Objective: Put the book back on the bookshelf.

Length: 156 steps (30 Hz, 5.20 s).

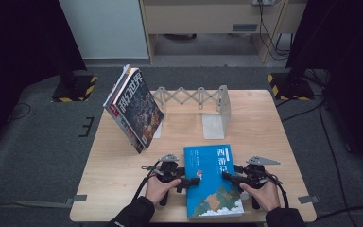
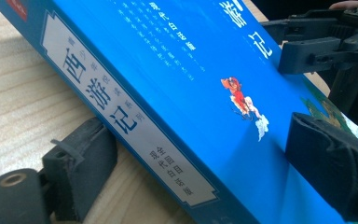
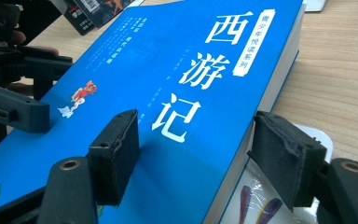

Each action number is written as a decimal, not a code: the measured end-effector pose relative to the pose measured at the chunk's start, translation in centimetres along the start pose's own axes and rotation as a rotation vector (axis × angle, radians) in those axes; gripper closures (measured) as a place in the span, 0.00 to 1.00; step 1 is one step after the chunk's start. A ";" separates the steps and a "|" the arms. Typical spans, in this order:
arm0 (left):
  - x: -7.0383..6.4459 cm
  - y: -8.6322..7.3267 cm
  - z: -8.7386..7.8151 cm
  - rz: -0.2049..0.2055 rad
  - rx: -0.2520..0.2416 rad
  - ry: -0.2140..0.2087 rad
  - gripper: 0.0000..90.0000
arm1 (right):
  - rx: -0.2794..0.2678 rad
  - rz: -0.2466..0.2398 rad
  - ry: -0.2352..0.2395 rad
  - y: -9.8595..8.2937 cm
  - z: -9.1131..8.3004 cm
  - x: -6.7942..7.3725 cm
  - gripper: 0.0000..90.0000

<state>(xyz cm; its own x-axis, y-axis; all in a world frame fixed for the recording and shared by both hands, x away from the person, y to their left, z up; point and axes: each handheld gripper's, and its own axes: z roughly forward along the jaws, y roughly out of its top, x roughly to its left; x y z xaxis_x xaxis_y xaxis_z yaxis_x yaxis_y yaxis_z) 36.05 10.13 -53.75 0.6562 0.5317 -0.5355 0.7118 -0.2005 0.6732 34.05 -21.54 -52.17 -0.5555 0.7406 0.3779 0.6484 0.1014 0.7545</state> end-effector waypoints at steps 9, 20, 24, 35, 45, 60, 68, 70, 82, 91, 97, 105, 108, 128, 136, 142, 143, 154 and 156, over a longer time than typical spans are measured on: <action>-0.2 0.3 -0.4 -0.025 0.032 -0.008 0.15 | -0.010 0.011 0.008 -0.1 0.1 -0.1 0.37; -0.8 0.8 -1.4 -0.014 -0.006 -0.061 0.31 | -0.017 0.028 0.014 -0.1 0.2 -0.2 0.38; -1.9 0.9 -0.8 0.012 0.015 -0.082 0.32 | -0.021 0.029 0.026 -0.1 0.3 -0.1 0.38; -2.0 1.5 0.6 -0.037 0.027 -0.059 0.35 | -0.020 0.040 0.030 0.0 0.4 -0.1 0.40; -1.9 1.5 0.4 -0.078 -0.003 -0.065 0.45 | -0.024 0.042 0.053 0.0 0.6 -0.5 0.38; -2.7 3.2 -1.2 -0.064 -0.055 -0.066 0.57 | -0.053 0.098 0.120 0.3 0.3 -1.0 0.34; -2.9 3.7 -2.0 -0.047 -0.088 -0.049 0.60 | -0.062 0.128 0.148 0.5 0.4 -0.6 0.39; -3.0 3.8 -1.9 -0.044 -0.091 -0.042 0.60 | -0.059 0.141 0.148 0.6 0.3 -0.8 0.41; -3.4 4.1 -0.8 -0.039 -0.081 0.001 0.50 | -0.046 0.152 0.140 0.5 0.3 -1.0 0.43; -3.4 4.3 0.4 -0.083 -0.075 -0.012 0.47 | -0.037 0.131 0.149 0.6 0.3 -1.0 0.44; -3.5 4.2 0.6 -0.113 -0.080 -0.014 0.49 | -0.039 0.117 0.152 0.7 0.2 -0.8 0.44; -4.4 4.2 0.7 -0.053 -0.098 0.020 0.45 | -0.040 0.108 0.156 0.7 0.1 -0.8 0.44; -4.7 4.4 0.9 -0.025 -0.088 0.005 0.38 | -0.040 0.112 0.160 0.7 0.1 -0.8 0.44; -4.5 4.8 0.0 -0.104 -0.113 0.015 0.65 | -0.069 0.081 0.173 1.0 -0.3 -0.8 0.45; -5.4 5.6 -1.1 -0.084 -0.126 -0.010 0.67 | -0.135 0.063 0.159 1.5 -1.0 -1.1 0.38; -6.2 6.4 -2.5 -0.047 -0.135 0.001 0.67 | -0.170 0.062 0.091 1.7 -2.1 -2.2 0.32; -6.3 6.5 -2.7 -0.046 -0.141 0.001 0.67 | -0.178 0.058 0.082 1.7 -2.3 -2.3 0.31; -7.4 7.9 -5.9 -0.009 -0.189 -0.019 0.67 | -0.080 -0.039 -0.111 1.4 -2.9 -3.7 0.32; -7.6 8.2 -6.5 0.000 -0.206 -0.017 0.67 | -0.064 -0.054 -0.163 1.3 -3.1 -4.1 0.30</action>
<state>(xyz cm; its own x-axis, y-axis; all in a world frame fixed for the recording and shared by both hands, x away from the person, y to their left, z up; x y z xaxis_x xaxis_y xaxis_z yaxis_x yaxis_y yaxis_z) 35.25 9.84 -40.87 0.6614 0.5173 -0.5432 0.6468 -0.0266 0.7622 35.55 -26.46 -51.04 -0.4932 0.8337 0.2482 0.5830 0.1051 0.8056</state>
